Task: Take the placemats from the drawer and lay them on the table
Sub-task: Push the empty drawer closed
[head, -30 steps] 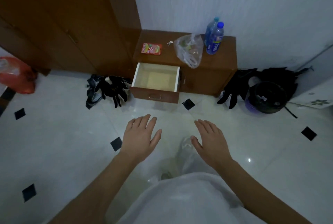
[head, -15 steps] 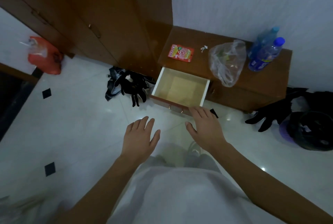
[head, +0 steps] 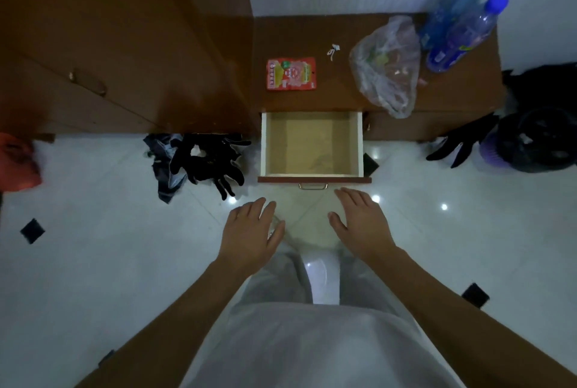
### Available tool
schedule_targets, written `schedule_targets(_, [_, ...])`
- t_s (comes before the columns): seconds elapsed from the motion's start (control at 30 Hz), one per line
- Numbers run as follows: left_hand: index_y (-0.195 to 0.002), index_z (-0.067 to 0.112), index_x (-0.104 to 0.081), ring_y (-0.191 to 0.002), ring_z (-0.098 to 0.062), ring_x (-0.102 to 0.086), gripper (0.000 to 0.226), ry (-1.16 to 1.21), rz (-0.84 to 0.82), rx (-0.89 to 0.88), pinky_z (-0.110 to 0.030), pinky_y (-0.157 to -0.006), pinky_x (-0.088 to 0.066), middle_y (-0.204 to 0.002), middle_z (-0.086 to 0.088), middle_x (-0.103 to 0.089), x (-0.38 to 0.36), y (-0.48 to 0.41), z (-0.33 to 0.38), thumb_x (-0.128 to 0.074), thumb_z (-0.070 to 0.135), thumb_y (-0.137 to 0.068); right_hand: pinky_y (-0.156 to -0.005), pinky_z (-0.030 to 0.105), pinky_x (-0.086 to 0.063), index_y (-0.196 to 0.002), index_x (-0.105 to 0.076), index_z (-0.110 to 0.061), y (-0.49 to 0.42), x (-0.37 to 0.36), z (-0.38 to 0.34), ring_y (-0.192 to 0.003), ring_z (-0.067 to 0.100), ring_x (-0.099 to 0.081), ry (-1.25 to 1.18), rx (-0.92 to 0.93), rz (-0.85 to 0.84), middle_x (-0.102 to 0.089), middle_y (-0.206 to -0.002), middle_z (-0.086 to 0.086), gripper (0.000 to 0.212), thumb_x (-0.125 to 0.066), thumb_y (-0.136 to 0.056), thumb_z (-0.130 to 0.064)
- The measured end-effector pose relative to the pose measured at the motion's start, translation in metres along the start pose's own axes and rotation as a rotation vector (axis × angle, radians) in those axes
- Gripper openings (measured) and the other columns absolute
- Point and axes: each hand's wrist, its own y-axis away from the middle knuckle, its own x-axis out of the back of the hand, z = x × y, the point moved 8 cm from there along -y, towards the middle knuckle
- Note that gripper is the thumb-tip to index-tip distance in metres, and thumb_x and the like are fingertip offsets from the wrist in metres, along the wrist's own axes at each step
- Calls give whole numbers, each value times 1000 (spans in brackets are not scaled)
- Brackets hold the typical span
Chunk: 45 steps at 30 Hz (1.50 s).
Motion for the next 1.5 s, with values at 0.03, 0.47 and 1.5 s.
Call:
schedule_targets(0.03, [-135, 12, -59, -120, -31, -59, 61, -5, -20, -22, -45, -101, -44, -137, -13, -60, -5, -6, -6, -30, 51, -98, -109, 41, -38, -145, -45, -12, -3, -9, 0, -134, 24, -45, -9, -38, -4, -51, -146, 7, 55, -50, -98, -40])
schedule_targets(0.47, [-145, 16, -47, -132, -29, -49, 62, -27, -66, -56, -44, -109, -37, -147, -9, -51, -109, -76, -51, -27, 53, -100, -107, 39, -41, -142, -48, -16, -68, -133, 31, -131, 24, -50, -116, -195, -7, -55, -141, 3, 51, -54, -97, -39])
schedule_targets(1.5, [-148, 13, -42, -141, -30, -37, 57, -182, 548, -308, -44, -111, -32, -155, -13, -39, -278, -280, -114, -39, 46, -101, -76, 33, -34, -107, -71, -21, -279, -271, 126, -94, 21, -53, -65, 265, 781, -64, -101, -3, 20, -70, -87, -23])
